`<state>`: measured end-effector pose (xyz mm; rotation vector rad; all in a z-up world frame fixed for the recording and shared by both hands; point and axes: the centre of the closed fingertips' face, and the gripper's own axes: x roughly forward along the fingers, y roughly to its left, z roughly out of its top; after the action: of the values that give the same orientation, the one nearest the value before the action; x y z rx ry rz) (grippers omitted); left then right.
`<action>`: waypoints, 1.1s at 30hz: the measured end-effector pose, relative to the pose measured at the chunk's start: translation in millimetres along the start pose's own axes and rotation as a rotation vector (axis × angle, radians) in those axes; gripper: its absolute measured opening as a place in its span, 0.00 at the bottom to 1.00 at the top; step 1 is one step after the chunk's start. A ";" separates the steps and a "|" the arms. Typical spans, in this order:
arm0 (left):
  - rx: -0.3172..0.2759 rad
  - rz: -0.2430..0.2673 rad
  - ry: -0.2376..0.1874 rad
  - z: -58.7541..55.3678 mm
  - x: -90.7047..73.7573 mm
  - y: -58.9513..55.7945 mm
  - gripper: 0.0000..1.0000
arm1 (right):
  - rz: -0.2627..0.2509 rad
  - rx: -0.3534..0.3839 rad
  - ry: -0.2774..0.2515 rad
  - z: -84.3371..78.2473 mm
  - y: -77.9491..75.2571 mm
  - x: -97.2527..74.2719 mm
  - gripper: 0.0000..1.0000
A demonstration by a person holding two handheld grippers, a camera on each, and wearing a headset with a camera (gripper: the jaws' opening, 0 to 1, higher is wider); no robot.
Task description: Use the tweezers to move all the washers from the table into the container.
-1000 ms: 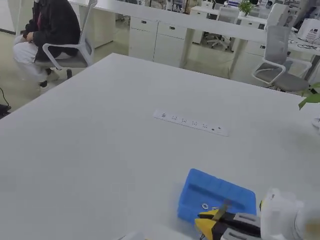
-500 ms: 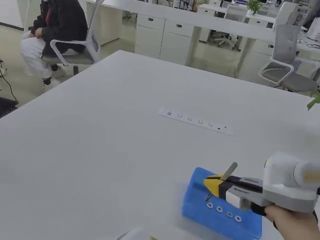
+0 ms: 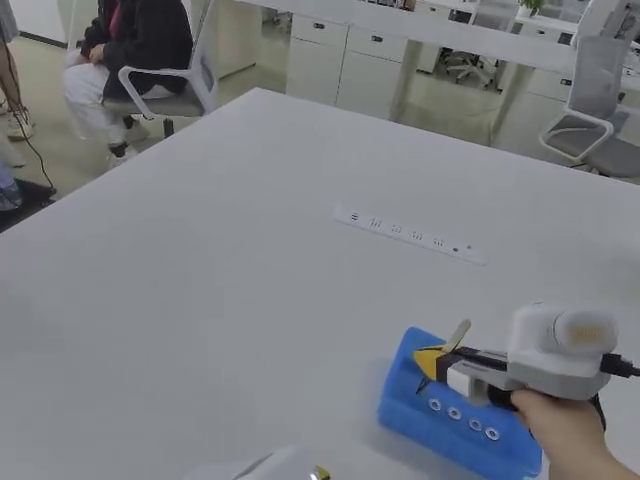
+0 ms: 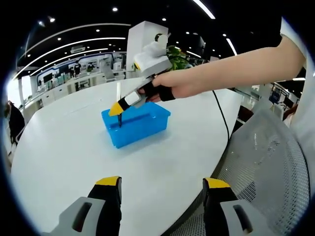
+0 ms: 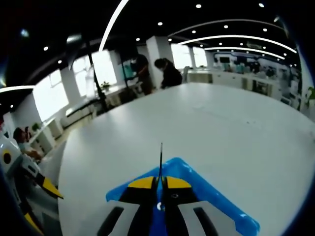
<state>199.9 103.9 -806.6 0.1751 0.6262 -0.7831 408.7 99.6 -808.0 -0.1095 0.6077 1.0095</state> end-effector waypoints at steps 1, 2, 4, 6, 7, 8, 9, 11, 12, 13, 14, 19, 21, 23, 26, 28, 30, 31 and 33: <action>0.000 -0.001 0.001 0.0 0.0 -0.2 0.67 | 0.000 -0.005 -0.004 -0.4 -0.6 1.1 0.04; 0.000 -0.002 0.001 0.0 0.0 -0.3 0.67 | 0.005 -0.014 -0.009 -0.5 -0.2 2.2 0.04; -0.001 -0.003 0.002 -0.3 0.1 -0.4 0.67 | 0.002 -0.027 0.002 -4.4 0.1 4.4 0.04; -0.002 -0.004 0.003 -0.4 0.0 -0.4 0.67 | -0.001 -0.036 0.006 -7.5 1.1 4.6 0.04; -0.002 -0.004 0.004 -0.5 0.0 -0.4 0.67 | 0.000 -0.038 -0.008 -6.3 -0.3 4.4 0.04; -0.003 -0.004 0.005 -0.6 0.0 -0.3 0.67 | 0.001 -0.039 -0.009 -6.3 -0.4 4.3 0.04; -0.003 -0.004 0.005 -0.7 0.0 -0.2 0.67 | 0.002 -0.044 -0.009 -6.4 0.0 4.3 0.04; -0.003 -0.005 0.005 -0.6 0.0 -0.2 0.67 | 0.008 -0.044 -0.013 -6.3 -0.5 3.6 0.04; -0.004 -0.007 0.004 -0.3 0.1 -0.6 0.67 | 0.007 -0.044 -0.016 -5.8 -0.8 2.7 0.05; -0.003 -0.008 0.003 -0.2 0.2 -0.6 0.67 | 0.009 -0.042 -0.022 -4.4 -0.5 1.4 0.05; -0.003 -0.007 0.005 -0.6 0.1 -0.3 0.66 | 0.011 -0.044 -0.033 -1.7 0.5 -0.8 0.05; -0.013 -0.003 -0.013 2.4 -2.3 1.1 0.60 | 0.029 -0.072 -0.063 9.3 16.6 -16.1 0.05; -0.029 -0.009 -0.024 4.1 -3.3 0.6 0.57 | 0.047 -0.100 -0.073 13.3 26.1 -26.4 0.05; -0.034 -0.016 -0.030 5.6 -3.5 -0.5 0.54 | 0.064 -0.128 -0.082 16.3 36.0 -38.8 0.04; -0.029 -0.037 -0.049 10.5 -5.4 -4.3 0.50 | 0.098 -0.154 -0.092 18.3 52.3 -60.2 0.04; -0.076 -0.080 -0.092 19.7 -8.3 -8.5 0.45 | 0.123 -0.166 -0.086 15.8 59.9 -70.3 0.04; -0.128 -0.095 -0.138 31.1 -14.4 -6.1 0.37 | 0.164 -0.173 -0.063 8.1 71.2 -81.6 0.04; -0.116 -0.100 -0.150 36.9 -18.4 -5.1 0.33 | 0.187 -0.174 -0.046 1.8 77.0 -87.6 0.04; -0.117 -0.102 -0.191 51.9 -23.9 -4.0 0.28 | 0.208 -0.184 -0.026 -8.5 84.4 -96.0 0.04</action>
<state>208.1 96.2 -750.3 -0.0391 0.5008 -0.8477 299.1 69.3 -749.0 -0.1982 0.5089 1.2663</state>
